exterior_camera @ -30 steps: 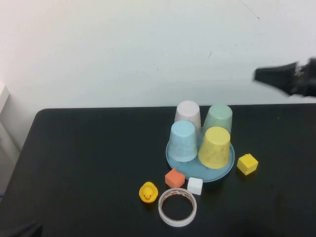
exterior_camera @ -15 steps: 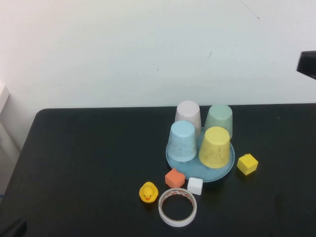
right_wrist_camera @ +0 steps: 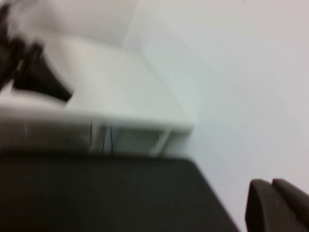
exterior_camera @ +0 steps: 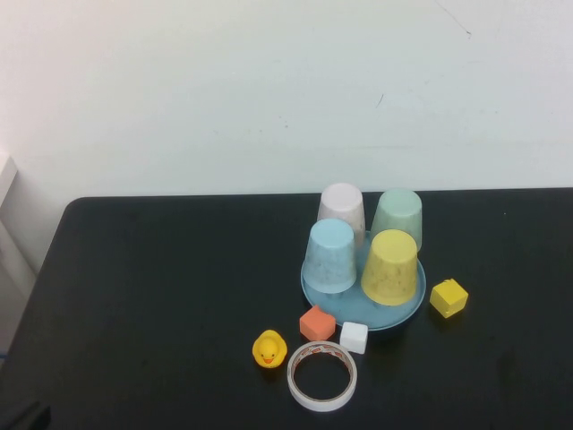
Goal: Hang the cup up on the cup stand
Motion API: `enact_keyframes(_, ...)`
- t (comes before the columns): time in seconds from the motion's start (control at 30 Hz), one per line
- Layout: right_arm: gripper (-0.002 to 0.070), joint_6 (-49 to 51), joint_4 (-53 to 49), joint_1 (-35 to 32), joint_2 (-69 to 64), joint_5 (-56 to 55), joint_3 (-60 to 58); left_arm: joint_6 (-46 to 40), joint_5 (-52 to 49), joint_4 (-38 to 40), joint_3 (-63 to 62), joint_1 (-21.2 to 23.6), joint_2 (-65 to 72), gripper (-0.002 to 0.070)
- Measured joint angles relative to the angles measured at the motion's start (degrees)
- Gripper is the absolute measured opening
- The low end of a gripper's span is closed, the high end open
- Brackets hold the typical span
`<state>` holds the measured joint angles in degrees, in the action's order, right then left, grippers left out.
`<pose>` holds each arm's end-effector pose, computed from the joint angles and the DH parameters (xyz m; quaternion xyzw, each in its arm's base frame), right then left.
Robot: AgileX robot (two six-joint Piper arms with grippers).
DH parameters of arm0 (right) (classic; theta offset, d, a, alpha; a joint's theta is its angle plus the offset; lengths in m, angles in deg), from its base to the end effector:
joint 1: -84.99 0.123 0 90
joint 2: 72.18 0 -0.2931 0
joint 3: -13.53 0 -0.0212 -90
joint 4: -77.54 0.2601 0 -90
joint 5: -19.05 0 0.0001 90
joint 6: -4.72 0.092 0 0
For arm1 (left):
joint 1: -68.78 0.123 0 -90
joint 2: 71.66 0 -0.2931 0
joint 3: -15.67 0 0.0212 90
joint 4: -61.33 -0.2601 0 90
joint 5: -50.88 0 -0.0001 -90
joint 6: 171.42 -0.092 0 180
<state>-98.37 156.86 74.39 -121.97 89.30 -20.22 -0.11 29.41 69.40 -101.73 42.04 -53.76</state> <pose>0.1134 0.0654 0.3847 -0.4905 0.5719 0.2006 0.6262 0.0551 -0.0330 0.2581 0.2028 0.7489 -0.1590 0.6106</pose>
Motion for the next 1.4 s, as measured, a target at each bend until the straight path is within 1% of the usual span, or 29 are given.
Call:
enact_keyframes(0.13, -0.0001, 3.1, -7.2, 0.0, 3.2, 0.1, -0.1, 0.0, 0.0, 0.0, 0.0, 0.0, 0.0, 0.0)
enact_keyframes(0.3, -0.0001, 6.2, -12.2, 0.0, 5.6, 0.1, -0.1, 0.0, 0.0, 0.0, 0.1, 0.0, 0.0, 0.0)
enact_keyframes(0.33, -0.0001, 8.1, -15.9, 0.0, 5.8, -0.4, -0.2, 0.0, 0.0, 0.0, 0.1, 0.0, 0.0, -0.0001)
enact_keyframes(0.4, -0.0001, 8.9, -18.5, 0.0, 6.3, -3.5, -0.6, 0.0, -0.1, 0.0, 0.1, 0.0, 0.0, -0.0002)
enact_keyframes(0.5, -0.0001, 9.0, -19.2, 0.0, 9.5, -9.9, -1.0, 0.0, -0.1, 0.0, 0.1, 0.0, 0.0, -0.0002)
enact_keyframes(0.63, -0.0001, 10.8, -19.2, 0.0, 19.4, -18.5, -4.2, 0.0, -0.1, 0.0, 0.1, 0.0, 0.0, -0.0002)
enact_keyframes(0.83, -0.0001, 18.1, -19.1, 0.1, 33.5, -28.8, -13.3, 0.0, -0.1, 0.0, 0.1, 0.0, 0.0, -0.0002)
enact_keyframes(0.87, -0.0001, 20.5, -19.9, 0.1, 34.9, -30.1, -15.0, 0.0, -0.1, 0.0, 0.1, 0.0, 0.0, -0.0002)
enact_keyframes(0.93, -0.0001, 29.1, -25.2, 0.1, 37.1, -32.0, -17.7, 0.0, -0.1, 0.0, 0.1, 0.0, 0.0, -0.0002)
enact_keyframes(0.97, -0.0001, 36.4, -30.4, 0.1, 38.1, -32.6, -19.0, 0.0, -0.1, 0.0, 0.1, 0.0, 0.0, -0.0002)
enact_keyframes(1.07, -0.0001, 60.4, -50.4, 0.1, 41.0, -33.1, -22.7, 0.0, -0.1, 0.0, 0.1, 0.0, 0.0, -0.0002)
enact_keyframes(1.13, -0.0001, 71.1, -63.8, 0.1, 42.5, -36.5, -26.1, 0.0, -0.1, 0.0, 0.1, 0.0, 0.0, -0.0002)
enact_keyframes(1.2, -0.0001, 79.1, -74.2, 0.1, 42.9, -43.4, -29.8, 0.0, -0.1, 0.0, 0.1, 0.0, 0.0, -0.0002)
enact_keyframes(1.23, -0.0001, 83.6, -78.0, 0.1, 43.0, -47.8, -32.0, 0.0, -0.1, 0.0, 0.1, 0.0, 0.0, -0.0002)
enact_keyframes(1.3, -0.0001, 90.4, -82.0, 0.1, 43.0, -55.1, -35.9, 0.0, -0.1, 0.0, 0.1, 0.0, 0.0, -0.0002)
enact_keyframes(1.4, -0.0001, 95.2, -84.2, 0.1, 43.0, -60.5, -40.5, 0.0, -0.1, 0.0, 0.1, 0.0, 0.0, -0.0002)
